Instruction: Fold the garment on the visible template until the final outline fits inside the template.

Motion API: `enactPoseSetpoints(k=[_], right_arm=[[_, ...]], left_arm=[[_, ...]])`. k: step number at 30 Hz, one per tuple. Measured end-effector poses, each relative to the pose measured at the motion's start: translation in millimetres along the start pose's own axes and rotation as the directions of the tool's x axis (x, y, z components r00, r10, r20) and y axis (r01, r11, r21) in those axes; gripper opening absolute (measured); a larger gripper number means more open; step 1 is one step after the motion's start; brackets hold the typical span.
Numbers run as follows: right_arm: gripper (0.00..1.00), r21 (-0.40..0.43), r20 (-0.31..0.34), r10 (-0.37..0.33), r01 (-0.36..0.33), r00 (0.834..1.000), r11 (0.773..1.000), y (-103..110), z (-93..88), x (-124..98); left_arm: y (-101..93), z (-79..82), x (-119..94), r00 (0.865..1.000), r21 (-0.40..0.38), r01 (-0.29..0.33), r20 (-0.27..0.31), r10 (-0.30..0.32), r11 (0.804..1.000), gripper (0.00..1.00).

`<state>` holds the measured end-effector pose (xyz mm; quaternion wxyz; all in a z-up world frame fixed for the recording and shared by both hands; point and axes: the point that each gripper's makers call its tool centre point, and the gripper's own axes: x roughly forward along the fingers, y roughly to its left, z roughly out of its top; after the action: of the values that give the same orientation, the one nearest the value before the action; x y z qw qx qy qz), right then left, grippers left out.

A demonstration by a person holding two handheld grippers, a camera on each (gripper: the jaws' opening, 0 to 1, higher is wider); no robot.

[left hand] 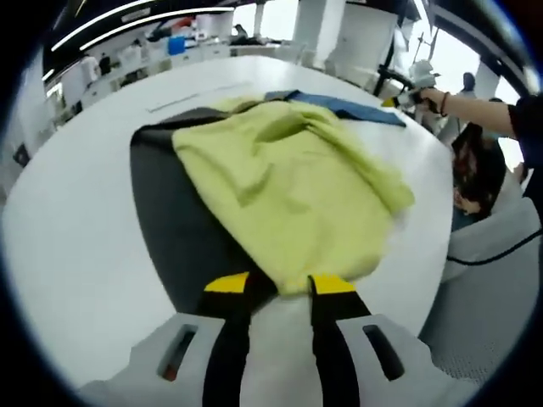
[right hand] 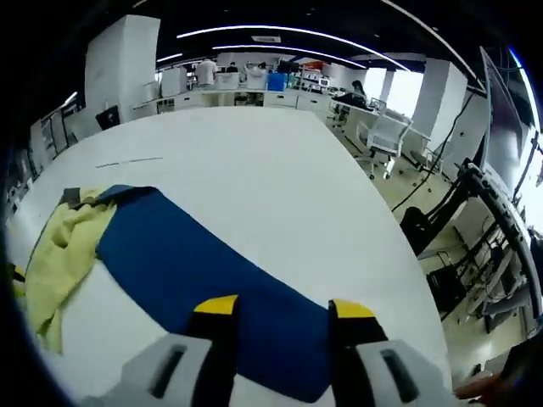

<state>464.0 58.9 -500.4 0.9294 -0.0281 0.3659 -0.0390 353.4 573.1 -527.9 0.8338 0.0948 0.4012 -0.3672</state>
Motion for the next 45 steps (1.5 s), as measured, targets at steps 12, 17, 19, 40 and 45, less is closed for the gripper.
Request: enactPoseSetpoints(k=[12,17,19,40,45], right_arm=[[0.59,0.001,-0.011,0.292,-0.292,0.957,0.957,116.2,-10.8,-43.5],[0.63,-0.007,0.007,0.366,-0.366,0.930,0.930,151.0,-12.5,-61.9],[0.65,-0.015,0.002,0.394,-0.394,0.919,0.919,163.7,-15.2,-68.3],[0.55,0.023,-0.083,0.602,-0.602,0.794,0.798,283.7,-80.3,-118.9],[0.39,0.063,-0.110,0.640,-0.637,0.761,0.768,311.6,-97.7,-125.2]], left_arm=[[-10.4,-3.0,1.1,0.999,-0.017,0.049,-0.008,-0.049,0.999,0.30],[-15.0,0.5,0.5,0.998,-0.015,0.056,0.014,-0.056,0.998,0.29],[-15.7,-0.5,1.2,0.998,-0.024,0.059,0.013,-0.059,0.998,0.29],[-14.7,3.5,5.2,0.998,-0.073,0.035,0.063,-0.030,0.997,0.20],[-12.2,5.9,5.3,0.997,-0.080,0.014,0.080,-0.008,0.997,0.09]])
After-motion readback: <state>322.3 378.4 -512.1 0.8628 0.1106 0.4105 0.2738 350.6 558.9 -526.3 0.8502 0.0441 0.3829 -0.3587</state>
